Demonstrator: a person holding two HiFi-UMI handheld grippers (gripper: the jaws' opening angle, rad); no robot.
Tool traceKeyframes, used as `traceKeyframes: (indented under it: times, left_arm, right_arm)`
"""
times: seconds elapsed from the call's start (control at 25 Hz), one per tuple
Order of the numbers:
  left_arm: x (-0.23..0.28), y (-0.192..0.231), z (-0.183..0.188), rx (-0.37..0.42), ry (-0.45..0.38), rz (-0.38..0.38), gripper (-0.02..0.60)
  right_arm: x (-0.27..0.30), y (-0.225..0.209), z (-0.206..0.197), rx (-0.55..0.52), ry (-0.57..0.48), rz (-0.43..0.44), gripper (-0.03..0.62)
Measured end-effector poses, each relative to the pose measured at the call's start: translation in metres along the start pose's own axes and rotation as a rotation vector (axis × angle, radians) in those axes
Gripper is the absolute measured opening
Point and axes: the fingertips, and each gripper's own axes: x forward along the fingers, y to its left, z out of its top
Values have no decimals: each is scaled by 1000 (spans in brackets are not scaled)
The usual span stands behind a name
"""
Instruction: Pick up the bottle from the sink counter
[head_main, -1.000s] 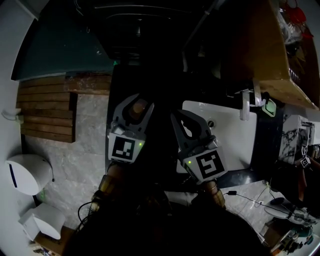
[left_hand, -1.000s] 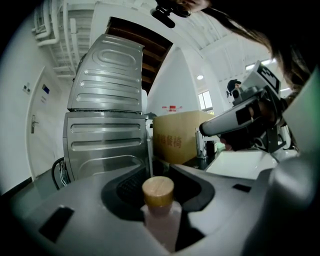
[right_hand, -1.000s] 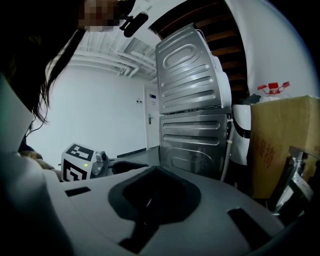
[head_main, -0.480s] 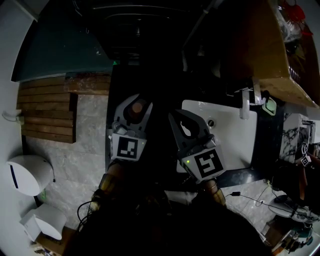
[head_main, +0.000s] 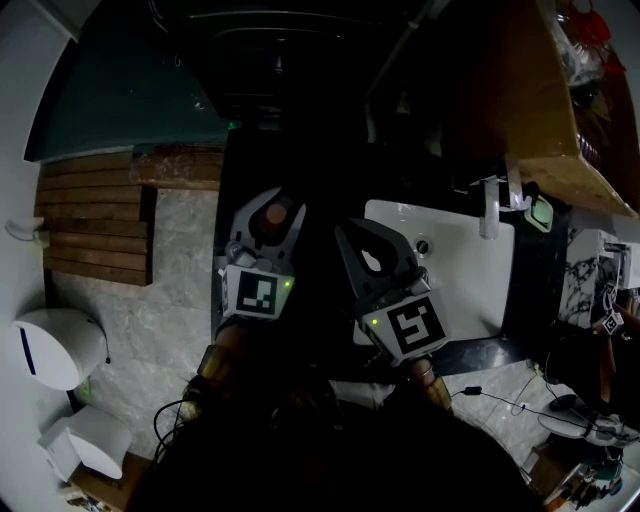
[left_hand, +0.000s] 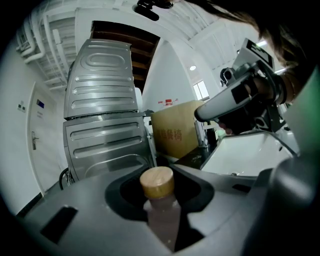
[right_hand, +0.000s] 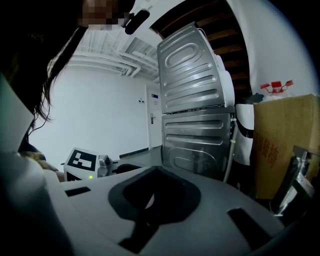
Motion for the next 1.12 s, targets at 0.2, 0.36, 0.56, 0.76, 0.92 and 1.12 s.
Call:
traceKeyframes:
  times: [0.2, 0.36, 0.56, 0.76, 0.92, 1.12]
  left_arm:
    - [1, -1, 1, -6, -5, -8, 127]
    - [1, -2, 0, -13, 3, -20, 124]
    - [1, -4, -1, -23, 18, -37, 120]
    - [0, 0, -5, -33, 21, -41, 118]
    - [-4, 2, 7, -9, -10, -50, 118]
    - [-16, 2, 31, -31, -41, -55, 118]
  right_arm:
    - [-3, 0, 0, -3, -2, -3, 17]
    - [-6, -1, 3, -2, -9, -12, 17]
    - [-9, -1, 7, -9, -22, -20, 17]
    - [-12, -1, 12, -17, -34, -24, 17]
    - [-17, -1, 17, -27, -47, -28, 17]
    - [-24, 3, 26, -43, -64, -30, 17]
